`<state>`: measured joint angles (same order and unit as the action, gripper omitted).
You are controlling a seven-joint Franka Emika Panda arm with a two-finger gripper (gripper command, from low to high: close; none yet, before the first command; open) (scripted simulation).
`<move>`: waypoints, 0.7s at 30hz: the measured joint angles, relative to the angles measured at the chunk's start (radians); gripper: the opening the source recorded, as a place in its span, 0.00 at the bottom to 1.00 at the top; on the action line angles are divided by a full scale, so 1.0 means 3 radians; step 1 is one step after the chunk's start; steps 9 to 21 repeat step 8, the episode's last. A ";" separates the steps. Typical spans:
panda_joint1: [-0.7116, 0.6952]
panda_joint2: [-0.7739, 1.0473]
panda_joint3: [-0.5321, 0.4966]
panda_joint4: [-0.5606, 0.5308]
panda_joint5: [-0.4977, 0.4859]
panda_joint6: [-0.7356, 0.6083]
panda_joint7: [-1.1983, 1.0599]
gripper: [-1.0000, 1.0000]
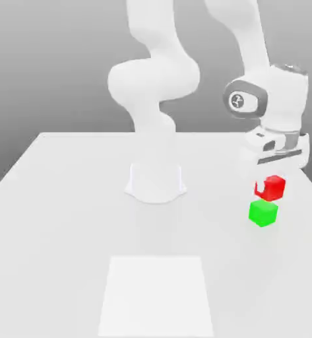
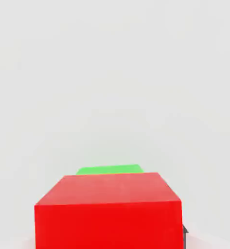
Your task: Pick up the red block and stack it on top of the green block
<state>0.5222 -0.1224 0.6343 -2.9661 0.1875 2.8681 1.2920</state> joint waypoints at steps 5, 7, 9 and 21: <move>-0.0125 0.0218 0.0038 -0.0006 -0.0292 0.0188 0.0203 0.00; -0.0177 0.0307 0.0038 -0.0008 -0.0450 0.0261 0.0315 0.00; -0.0194 0.0351 0.0027 -0.0009 -0.0537 0.0297 0.0377 0.00; -0.0194 0.0351 0.0027 -0.0009 -0.0537 0.0297 0.0377 0.00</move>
